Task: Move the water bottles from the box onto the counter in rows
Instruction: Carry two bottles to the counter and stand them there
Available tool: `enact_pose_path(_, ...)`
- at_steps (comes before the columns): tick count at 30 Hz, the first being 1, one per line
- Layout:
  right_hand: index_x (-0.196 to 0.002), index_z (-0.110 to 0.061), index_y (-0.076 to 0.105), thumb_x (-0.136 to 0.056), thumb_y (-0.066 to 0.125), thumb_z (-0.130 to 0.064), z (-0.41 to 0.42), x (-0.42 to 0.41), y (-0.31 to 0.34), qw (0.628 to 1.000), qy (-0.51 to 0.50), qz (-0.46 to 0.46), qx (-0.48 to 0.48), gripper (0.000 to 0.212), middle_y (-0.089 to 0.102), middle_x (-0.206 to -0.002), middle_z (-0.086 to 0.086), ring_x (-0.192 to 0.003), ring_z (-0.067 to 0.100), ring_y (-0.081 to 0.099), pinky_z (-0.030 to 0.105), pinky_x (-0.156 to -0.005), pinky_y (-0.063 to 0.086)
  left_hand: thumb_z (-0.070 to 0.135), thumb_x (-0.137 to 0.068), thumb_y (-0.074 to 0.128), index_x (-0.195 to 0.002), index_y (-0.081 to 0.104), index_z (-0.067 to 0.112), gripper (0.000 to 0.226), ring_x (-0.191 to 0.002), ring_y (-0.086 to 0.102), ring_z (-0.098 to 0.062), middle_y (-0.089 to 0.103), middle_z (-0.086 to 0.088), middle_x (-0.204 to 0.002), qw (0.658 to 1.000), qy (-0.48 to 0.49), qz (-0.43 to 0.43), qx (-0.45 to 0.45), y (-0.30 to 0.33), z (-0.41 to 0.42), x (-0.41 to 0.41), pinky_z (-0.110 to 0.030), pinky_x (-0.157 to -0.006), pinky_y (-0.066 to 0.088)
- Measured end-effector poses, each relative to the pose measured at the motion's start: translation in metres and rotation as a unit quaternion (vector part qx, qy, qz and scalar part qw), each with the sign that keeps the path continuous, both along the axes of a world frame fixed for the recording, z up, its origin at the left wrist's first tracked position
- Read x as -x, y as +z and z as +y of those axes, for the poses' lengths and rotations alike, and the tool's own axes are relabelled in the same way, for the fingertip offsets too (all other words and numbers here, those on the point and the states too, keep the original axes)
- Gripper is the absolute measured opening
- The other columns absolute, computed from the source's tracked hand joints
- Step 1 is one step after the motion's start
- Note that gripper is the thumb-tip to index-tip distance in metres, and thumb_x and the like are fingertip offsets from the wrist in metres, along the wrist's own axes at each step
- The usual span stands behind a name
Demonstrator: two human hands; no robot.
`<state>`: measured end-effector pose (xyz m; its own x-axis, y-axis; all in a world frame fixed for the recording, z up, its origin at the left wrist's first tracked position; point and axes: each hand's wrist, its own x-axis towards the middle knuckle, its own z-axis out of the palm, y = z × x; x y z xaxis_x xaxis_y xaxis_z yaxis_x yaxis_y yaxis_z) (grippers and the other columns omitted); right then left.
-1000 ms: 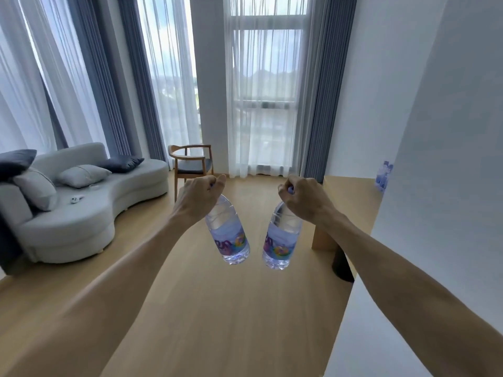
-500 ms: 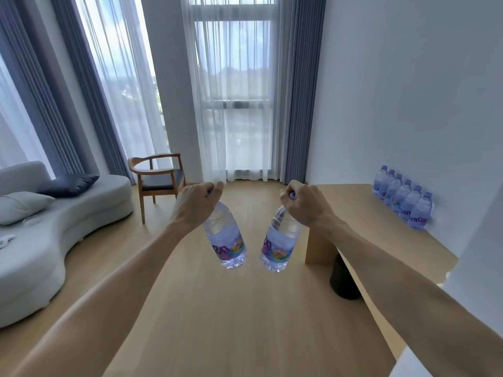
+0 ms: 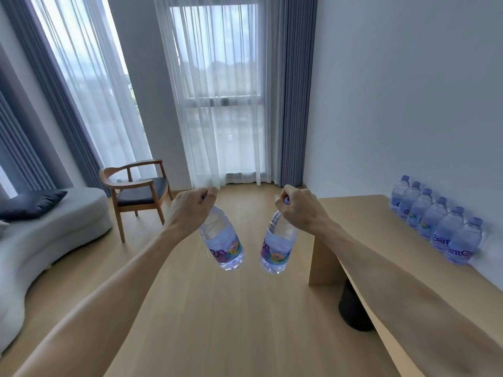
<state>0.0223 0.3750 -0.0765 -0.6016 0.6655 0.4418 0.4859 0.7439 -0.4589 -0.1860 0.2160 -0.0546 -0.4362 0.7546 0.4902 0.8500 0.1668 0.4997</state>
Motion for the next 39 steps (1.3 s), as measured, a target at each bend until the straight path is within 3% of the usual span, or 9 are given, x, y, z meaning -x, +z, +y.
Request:
enact_pose_path(3,-0.08,-0.011,0.053,-0.097,0.048,-0.029,0.043,0.023,-0.001,1.0,-0.006,0.0,-0.007,0.026,0.06,-0.068,0.005,-0.061,0.02,0.055,0.044,-0.062,0.051,0.037,-0.101,0.039,-0.06,0.048,0.004,0.054,-0.051,0.043,-0.018,0.046,-0.004,-0.053,1.0,0.009,0.002,-0.007,0.0,0.041,0.025,-0.034,-0.056,0.037)
enact_pose_path(6,-0.078,-0.012,0.052,-0.096,0.049,-0.03,0.087,0.044,-0.003,1.0,-0.011,0.007,-0.002,0.026,0.057,-0.065,0.003,-0.059,0.018,0.053,0.042,-0.06,0.05,0.038,-0.101,0.039,-0.058,0.045,0.005,0.055,-0.05,0.042,-0.018,0.044,-0.004,-0.051,1.0,0.017,0.003,-0.004,0.0,0.089,0.05,-0.035,-0.056,0.037)
enact_pose_path(11,-0.077,-0.014,0.052,-0.096,0.05,-0.028,0.162,0.073,-0.012,1.0,-0.026,-0.001,0.013,0.024,0.056,-0.061,0.001,-0.056,0.017,0.054,0.042,-0.056,0.05,0.038,-0.101,0.038,-0.066,0.048,-0.005,0.057,-0.055,0.048,-0.03,0.052,-0.02,-0.058,1.0,0.0,-0.014,-0.002,-0.015,0.178,0.089,-0.038,-0.056,0.039)
enact_pose_path(17,-0.073,-0.017,0.047,-0.097,0.05,-0.03,0.262,0.1,-0.022,0.997,-0.075,0.003,0.037,0.027,0.052,-0.06,-0.002,-0.056,0.015,0.048,0.029,-0.052,0.035,0.035,-0.1,0.041,-0.055,0.027,0.014,0.052,-0.048,0.031,-0.016,0.031,0.002,-0.048,0.998,-0.066,-0.011,0.006,-0.025,0.304,0.126,-0.032,-0.054,0.027)
enact_pose_path(20,-0.08,-0.014,0.052,-0.097,0.049,-0.033,0.307,0.108,-0.02,0.993,-0.105,-0.011,0.058,0.026,0.058,-0.069,0.003,-0.065,0.021,0.055,0.03,-0.057,0.042,0.032,-0.1,0.041,-0.054,0.026,0.015,0.052,-0.046,0.03,-0.013,0.029,0.004,-0.045,0.993,-0.117,-0.013,0.017,-0.023,0.369,0.138,-0.039,-0.059,0.032)
enact_pose_path(23,-0.077,-0.02,0.049,-0.096,0.048,-0.033,0.35,0.106,-0.02,0.985,-0.154,0.003,0.074,0.023,0.06,-0.07,0.001,-0.066,0.02,0.057,0.031,-0.058,0.045,0.032,-0.1,0.042,-0.053,0.026,0.016,0.052,-0.046,0.031,-0.014,0.029,0.003,-0.046,0.986,-0.167,-0.005,0.018,-0.02,0.435,0.145,-0.032,-0.052,0.027)
enact_pose_path(28,-0.07,-0.026,0.043,-0.094,0.048,-0.036,0.408,0.079,-0.033,0.964,-0.247,0.026,0.094,0.027,0.056,-0.064,-0.005,-0.059,0.013,0.051,0.026,-0.051,0.037,0.036,-0.1,0.04,-0.056,0.031,0.013,0.051,-0.049,0.034,-0.018,0.033,0.003,-0.048,0.969,-0.245,-0.001,0.038,-0.028,0.538,0.133,-0.032,-0.053,0.028)
enact_pose_path(39,-0.068,-0.023,0.04,-0.094,0.05,-0.031,0.537,-0.017,-0.07,0.92,-0.378,0.029,0.1,0.029,0.05,-0.056,-0.005,-0.06,0.023,0.052,0.031,-0.052,0.033,0.037,-0.1,0.042,-0.054,0.029,0.016,0.051,-0.048,0.031,-0.016,0.034,0.003,-0.047,0.938,-0.34,-0.005,0.069,-0.06,0.714,0.039,-0.03,-0.051,0.026)
